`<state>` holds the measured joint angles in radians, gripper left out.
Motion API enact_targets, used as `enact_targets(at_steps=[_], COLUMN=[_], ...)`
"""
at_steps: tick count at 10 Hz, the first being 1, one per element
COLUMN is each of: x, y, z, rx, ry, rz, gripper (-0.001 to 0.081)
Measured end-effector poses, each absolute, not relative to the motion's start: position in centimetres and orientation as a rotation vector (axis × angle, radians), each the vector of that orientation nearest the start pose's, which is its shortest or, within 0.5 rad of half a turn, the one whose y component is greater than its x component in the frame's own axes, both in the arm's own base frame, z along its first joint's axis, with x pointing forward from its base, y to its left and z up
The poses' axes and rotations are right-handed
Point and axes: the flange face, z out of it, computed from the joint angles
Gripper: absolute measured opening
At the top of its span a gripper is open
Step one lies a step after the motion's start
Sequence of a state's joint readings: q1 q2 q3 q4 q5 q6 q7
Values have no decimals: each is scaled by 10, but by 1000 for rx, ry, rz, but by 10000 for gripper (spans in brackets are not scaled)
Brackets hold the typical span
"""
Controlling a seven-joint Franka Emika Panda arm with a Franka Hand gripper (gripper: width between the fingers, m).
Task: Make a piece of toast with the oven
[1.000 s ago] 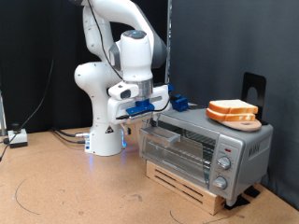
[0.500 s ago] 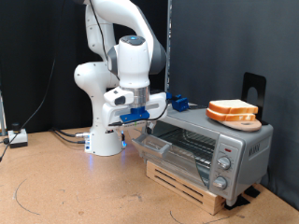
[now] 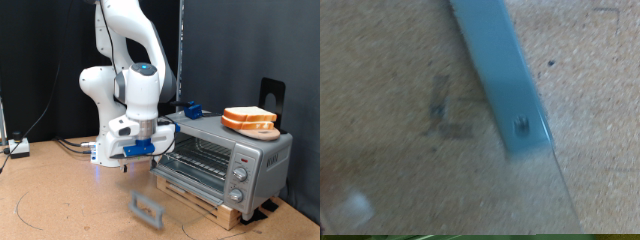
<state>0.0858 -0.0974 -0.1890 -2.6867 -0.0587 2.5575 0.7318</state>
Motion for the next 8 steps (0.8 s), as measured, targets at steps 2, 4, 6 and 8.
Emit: enact_targets(at_steps=[2, 4, 6, 8], x=[408, 408, 405, 404], y=[-49, -52, -55, -64], z=[259, 259, 265, 289], rx=[-2924, -2926, -2861, -2781], ry=[1171, 1151, 1113, 1011], rz=[24, 28, 153, 258], gripper=[809, 809, 809, 809])
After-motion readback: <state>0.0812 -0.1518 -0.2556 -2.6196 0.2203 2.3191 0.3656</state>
